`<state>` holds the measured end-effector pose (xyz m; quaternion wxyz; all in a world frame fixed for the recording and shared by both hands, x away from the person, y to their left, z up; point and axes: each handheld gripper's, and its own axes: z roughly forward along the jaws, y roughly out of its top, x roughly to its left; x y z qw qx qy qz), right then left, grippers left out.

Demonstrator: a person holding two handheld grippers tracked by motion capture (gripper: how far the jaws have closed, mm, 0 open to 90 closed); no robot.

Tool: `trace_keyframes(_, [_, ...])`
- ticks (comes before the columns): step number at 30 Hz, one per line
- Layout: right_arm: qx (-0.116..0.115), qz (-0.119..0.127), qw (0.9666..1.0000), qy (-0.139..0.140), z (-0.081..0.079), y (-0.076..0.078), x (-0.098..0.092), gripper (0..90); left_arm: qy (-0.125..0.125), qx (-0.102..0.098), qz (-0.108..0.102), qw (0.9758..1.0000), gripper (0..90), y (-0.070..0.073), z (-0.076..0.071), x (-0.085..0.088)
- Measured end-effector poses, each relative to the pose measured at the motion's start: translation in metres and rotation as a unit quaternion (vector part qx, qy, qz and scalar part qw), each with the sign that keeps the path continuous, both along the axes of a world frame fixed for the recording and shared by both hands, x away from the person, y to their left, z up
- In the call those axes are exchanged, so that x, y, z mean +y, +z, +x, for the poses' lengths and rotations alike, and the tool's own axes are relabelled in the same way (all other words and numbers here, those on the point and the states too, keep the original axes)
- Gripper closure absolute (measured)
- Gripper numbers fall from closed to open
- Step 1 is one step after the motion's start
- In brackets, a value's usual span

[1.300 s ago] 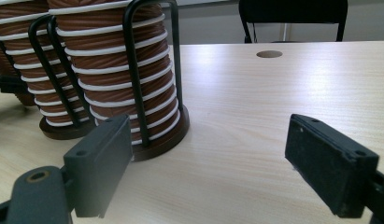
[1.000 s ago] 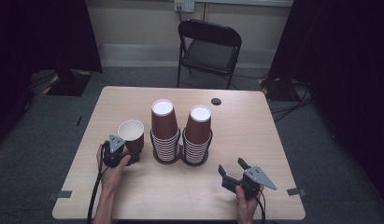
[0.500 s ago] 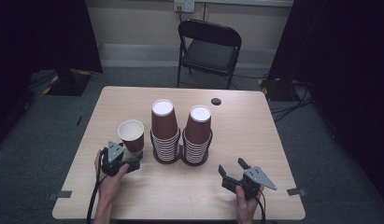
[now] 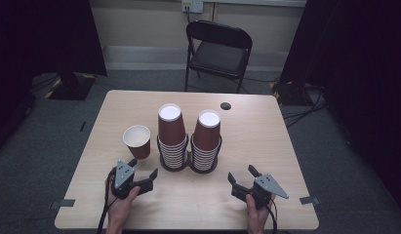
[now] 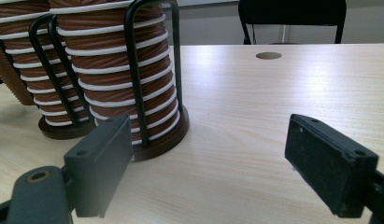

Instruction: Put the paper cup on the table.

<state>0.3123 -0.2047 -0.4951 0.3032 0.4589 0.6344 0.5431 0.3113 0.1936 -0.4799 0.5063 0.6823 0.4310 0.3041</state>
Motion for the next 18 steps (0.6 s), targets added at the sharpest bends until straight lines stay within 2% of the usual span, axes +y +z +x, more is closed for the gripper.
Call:
trace_keyframes(1, [0.000, 0.000, 1.0000, 0.001, 0.000, 0.000, 0.000, 14.5, -0.004, -0.002, -0.015, 0.9999, 15.6, -0.001, -0.004, -0.003])
trace_keyframes(2, [-0.001, 0.000, 1.0000, 0.000, 0.000, 0.000, 0.000, 14.5, -0.010, -0.002, -0.021, 0.9997, 15.7, -0.001, -0.006, -0.005])
trace_keyframes(4, [0.000, 0.000, 1.0000, -0.001, 0.000, 0.000, 0.000, 14.6, -0.003, -0.009, -0.010, 0.9999, 15.8, -0.004, -0.012, -0.012])
trace_keyframes(8, [0.001, -0.006, 1.0000, 0.001, 0.000, 0.000, 0.001, 14.6, -0.016, -0.016, 0.008, 0.9997, 15.7, -0.008, -0.017, -0.026])
trace_keyframes(11, [0.001, -0.006, 1.0000, 0.002, 0.000, 0.000, 0.001, 14.5, -0.019, -0.009, 0.005, 0.9998, 15.7, -0.015, -0.016, -0.030])
trace_keyframes(12, [0.001, -0.005, 1.0000, 0.002, 0.000, 0.000, 0.001, 14.3, -0.018, -0.017, 0.000, 0.9997, 15.8, -0.015, -0.017, -0.030])
trace_keyframes(13, [0.003, -0.006, 1.0000, 0.001, 0.000, 0.000, 0.001, 14.3, -0.014, -0.026, 0.005, 0.9995, 15.3, -0.015, -0.019, -0.031])
trace_keyframes(15, [0.006, -0.008, 0.9999, -0.003, 0.000, 0.000, 0.002, 14.2, -0.012, -0.023, 0.007, 0.9996, 15.5, -0.015, -0.018, -0.031])
trace_keyframes(18, [0.016, -0.013, 0.9998, -0.006, 0.003, 0.001, 0.003, 14.1, -0.020, -0.023, -0.007, 0.9995, 15.5, -0.016, -0.017, -0.028])
